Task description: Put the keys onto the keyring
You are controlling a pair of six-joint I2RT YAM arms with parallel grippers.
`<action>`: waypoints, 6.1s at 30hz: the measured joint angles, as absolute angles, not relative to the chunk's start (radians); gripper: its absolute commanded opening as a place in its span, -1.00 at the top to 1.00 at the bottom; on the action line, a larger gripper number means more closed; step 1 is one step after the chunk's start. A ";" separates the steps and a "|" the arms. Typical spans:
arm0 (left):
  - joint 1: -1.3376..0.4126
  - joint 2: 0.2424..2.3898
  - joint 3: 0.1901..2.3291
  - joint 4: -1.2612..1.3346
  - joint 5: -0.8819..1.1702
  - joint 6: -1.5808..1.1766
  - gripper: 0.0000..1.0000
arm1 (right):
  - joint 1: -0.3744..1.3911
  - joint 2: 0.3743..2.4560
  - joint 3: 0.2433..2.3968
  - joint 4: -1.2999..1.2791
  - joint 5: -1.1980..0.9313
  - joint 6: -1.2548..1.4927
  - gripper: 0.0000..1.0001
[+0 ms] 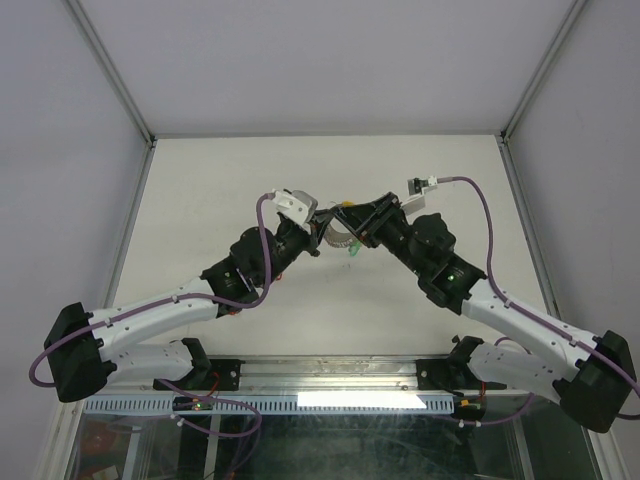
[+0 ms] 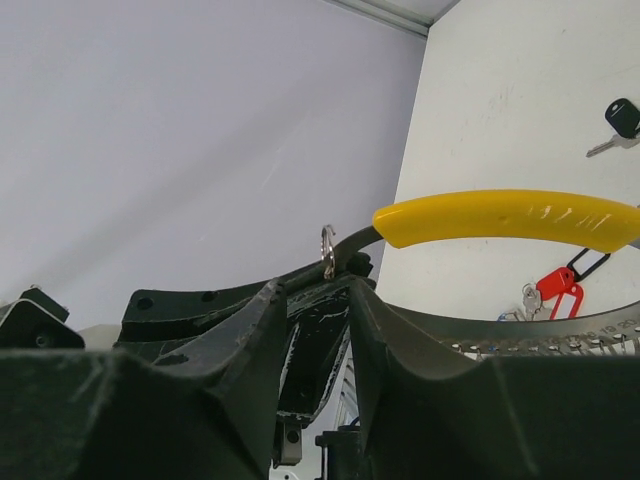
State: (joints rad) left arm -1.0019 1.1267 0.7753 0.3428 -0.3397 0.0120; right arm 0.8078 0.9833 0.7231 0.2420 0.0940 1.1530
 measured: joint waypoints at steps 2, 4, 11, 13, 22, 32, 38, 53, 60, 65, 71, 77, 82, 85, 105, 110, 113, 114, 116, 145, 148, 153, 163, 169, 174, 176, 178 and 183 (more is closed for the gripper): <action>-1.002 1.125 0.775 0.344 -0.340 0.012 1.00 | 0.808 0.991 0.723 0.243 0.094 1.156 0.36; -1.002 1.122 0.772 0.345 -0.339 0.012 1.00 | 0.808 0.997 0.723 0.243 0.094 1.159 0.39; -1.001 1.119 0.770 0.345 -0.344 0.012 1.00 | 0.808 1.014 0.723 0.257 0.094 1.162 0.47; -1.000 1.118 0.770 0.346 -0.344 0.012 1.00 | 0.808 1.015 0.723 0.259 0.094 1.162 0.48; -1.000 1.118 0.768 0.347 -0.344 0.012 1.00 | 0.808 1.015 0.723 0.262 0.101 1.161 0.46; -1.002 1.116 0.755 0.349 -0.335 0.011 1.00 | 0.808 1.015 0.723 0.266 0.116 1.161 0.53; -1.002 1.116 0.755 0.349 -0.335 0.011 1.00 | 0.808 1.023 0.723 0.274 0.112 1.162 0.67; -1.002 1.116 0.754 0.342 -0.339 0.012 1.00 | 0.808 1.039 0.729 0.266 0.104 1.142 1.00; -1.002 1.116 0.754 0.340 -0.336 0.019 1.00 | 0.808 1.039 0.802 0.146 0.096 1.060 1.00; -1.002 1.116 0.754 0.341 -0.334 0.031 1.00 | 0.808 1.054 0.890 0.012 0.092 1.026 1.00; -1.002 1.116 0.754 0.333 -0.331 0.041 1.00 | 0.809 1.091 1.004 -0.138 0.066 0.889 1.00; -1.002 1.114 0.754 0.334 -0.308 0.043 1.00 | 0.809 1.119 1.114 -0.285 0.039 0.708 1.00; -1.003 1.111 0.754 0.332 -0.282 0.045 1.00 | 0.788 1.133 1.175 -0.372 -0.017 0.591 1.00; -1.002 1.109 0.754 0.332 -0.266 0.048 1.00 | 0.765 1.147 1.214 -0.426 -0.062 0.540 1.00; -1.008 1.093 0.753 0.308 -0.199 0.134 1.00 | 0.669 1.367 1.600 -0.852 -0.355 0.243 1.00; -1.008 1.094 0.755 0.250 -0.200 0.165 1.00 | 0.657 1.405 1.680 -0.937 -0.373 0.172 1.00; -1.008 1.098 0.754 0.189 -0.199 0.178 1.00 | 0.643 1.405 1.719 -0.960 -0.384 0.139 1.00; -1.008 1.099 0.754 0.177 -0.199 0.183 1.00 | 0.642 1.405 1.726 -0.962 -0.387 0.132 1.00; -1.008 1.099 0.754 0.158 -0.199 0.191 1.00 | 0.640 1.402 1.731 -0.963 -0.392 0.121 0.94; -1.008 1.099 0.754 0.233 -0.260 0.113 1.00 | 0.662 0.995 0.953 -0.136 -0.207 0.724 0.15; -1.008 1.099 0.754 0.233 -0.260 0.113 1.00 | 0.666 1.015 0.953 -0.105 -0.228 0.758 0.16; -1.008 1.099 0.754 0.233 -0.261 0.114 1.00 | 0.670 1.047 0.953 -0.101 -0.240 0.781 0.16; -1.008 1.099 0.754 0.233 -0.264 0.114 1.00 | 0.671 1.066 0.953 -0.133 -0.244 0.784 0.22; -1.008 1.099 0.754 0.233 -0.264 0.114 1.00 | 0.672 1.081 0.953 -0.133 -0.254 0.786 0.32; -1.008 1.099 0.754 0.233 -0.264 0.114 1.00 | 0.672 1.084 0.953 -0.131 -0.264 0.790 0.38; -1.008 1.099 0.754 0.233 -0.264 0.114 1.00 | 0.673 1.088 0.953 -0.128 -0.271 0.793 0.40; -1.008 1.099 0.754 0.233 -0.264 0.114 1.00 | 0.673 1.093 0.953 -0.124 -0.275 0.796 0.43; -1.008 1.099 0.754 0.233 -0.265 0.114 1.00 | 0.673 1.099 0.953 -0.123 -0.280 0.797 0.53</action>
